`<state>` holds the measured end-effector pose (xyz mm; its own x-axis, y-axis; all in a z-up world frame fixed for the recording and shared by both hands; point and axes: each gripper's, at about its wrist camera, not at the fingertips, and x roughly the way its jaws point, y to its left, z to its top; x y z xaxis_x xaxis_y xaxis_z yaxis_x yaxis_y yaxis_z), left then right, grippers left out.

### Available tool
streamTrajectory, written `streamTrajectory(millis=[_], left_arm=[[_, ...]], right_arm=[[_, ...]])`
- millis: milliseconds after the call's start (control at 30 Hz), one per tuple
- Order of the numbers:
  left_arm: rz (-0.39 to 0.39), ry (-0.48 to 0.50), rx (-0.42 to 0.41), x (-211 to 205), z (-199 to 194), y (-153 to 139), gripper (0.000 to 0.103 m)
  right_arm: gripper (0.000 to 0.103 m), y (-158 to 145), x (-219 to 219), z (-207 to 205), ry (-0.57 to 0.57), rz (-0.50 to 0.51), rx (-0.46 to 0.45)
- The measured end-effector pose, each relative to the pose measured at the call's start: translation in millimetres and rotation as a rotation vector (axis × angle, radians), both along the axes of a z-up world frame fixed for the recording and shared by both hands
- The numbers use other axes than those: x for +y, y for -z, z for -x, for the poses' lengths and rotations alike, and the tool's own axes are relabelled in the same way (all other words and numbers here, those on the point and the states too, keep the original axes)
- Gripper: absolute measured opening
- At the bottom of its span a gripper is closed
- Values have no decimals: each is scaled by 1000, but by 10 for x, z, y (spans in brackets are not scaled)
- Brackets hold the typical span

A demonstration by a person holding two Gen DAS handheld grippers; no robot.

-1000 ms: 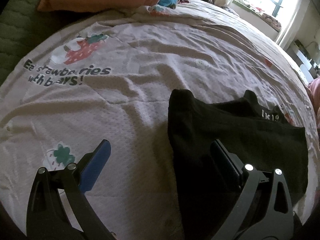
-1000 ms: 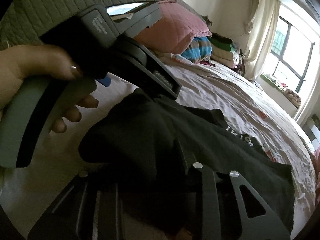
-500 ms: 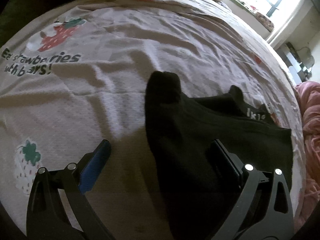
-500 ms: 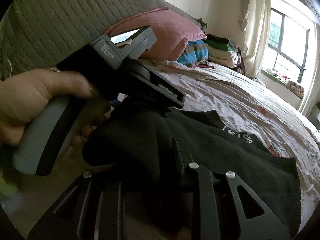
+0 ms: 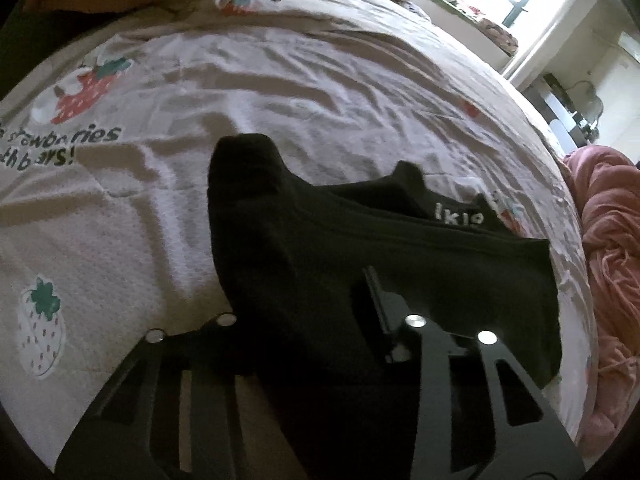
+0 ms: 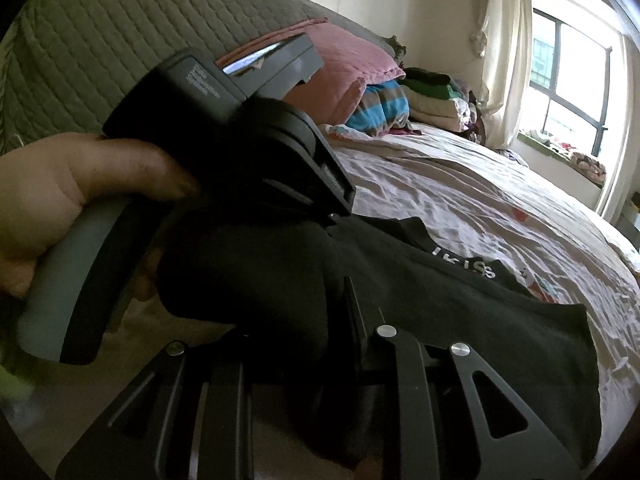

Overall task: Fold small clothes
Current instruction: 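Lift the held shirt side with the left tool and fold it over the body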

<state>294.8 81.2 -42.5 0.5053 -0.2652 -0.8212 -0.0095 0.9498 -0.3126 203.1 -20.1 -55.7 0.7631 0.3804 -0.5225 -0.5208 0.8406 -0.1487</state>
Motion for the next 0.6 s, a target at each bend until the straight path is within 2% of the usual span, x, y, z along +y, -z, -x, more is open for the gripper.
streamTrajectory(millis=[133, 600], left_arm=[[-4, 15, -29, -85, 73, -156, 23], [-48, 75, -118, -529, 289, -688, 20]], right_arm=[[20, -58, -91, 85, 14, -9, -6], [19, -352, -487, 349, 98, -69, -47]])
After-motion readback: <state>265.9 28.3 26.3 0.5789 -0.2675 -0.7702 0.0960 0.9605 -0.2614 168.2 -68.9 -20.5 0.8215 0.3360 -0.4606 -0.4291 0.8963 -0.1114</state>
